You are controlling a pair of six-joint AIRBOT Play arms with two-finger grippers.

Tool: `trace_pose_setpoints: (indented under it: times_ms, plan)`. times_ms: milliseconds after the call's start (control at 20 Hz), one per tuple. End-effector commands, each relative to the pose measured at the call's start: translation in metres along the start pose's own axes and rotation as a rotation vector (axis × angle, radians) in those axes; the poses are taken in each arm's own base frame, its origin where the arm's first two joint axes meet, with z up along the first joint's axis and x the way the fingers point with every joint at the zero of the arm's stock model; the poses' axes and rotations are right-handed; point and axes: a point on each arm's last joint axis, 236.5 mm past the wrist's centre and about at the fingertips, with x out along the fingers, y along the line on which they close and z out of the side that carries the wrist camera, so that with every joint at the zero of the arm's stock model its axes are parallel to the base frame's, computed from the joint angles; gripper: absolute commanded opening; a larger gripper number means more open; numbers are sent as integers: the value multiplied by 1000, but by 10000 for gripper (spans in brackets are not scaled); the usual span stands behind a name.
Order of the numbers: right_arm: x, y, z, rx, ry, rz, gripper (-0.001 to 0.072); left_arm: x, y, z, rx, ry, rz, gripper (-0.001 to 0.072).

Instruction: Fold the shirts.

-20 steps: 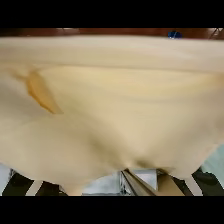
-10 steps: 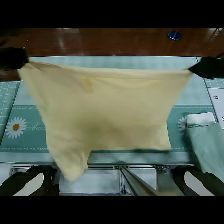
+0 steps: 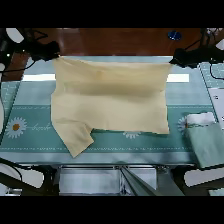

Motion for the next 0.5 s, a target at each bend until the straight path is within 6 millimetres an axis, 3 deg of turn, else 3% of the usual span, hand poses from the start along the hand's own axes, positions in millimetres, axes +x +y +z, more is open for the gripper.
trace_pose_setpoints:
  times_ms: [0,100,250,450]
  plan:
    - [13,-13,-5,28,64,1,23,11,-1,-23,16,145,-30,15]
    - [0,-15,-28,1,166,14,23,-3,6,-39,58,217,-31,14]
    - [-12,-38,-84,-19,401,-56,23,-17,22,-83,103,407,-32,14]
    - [6,-48,-132,19,520,-64,23,1,45,-127,70,534,-25,15]
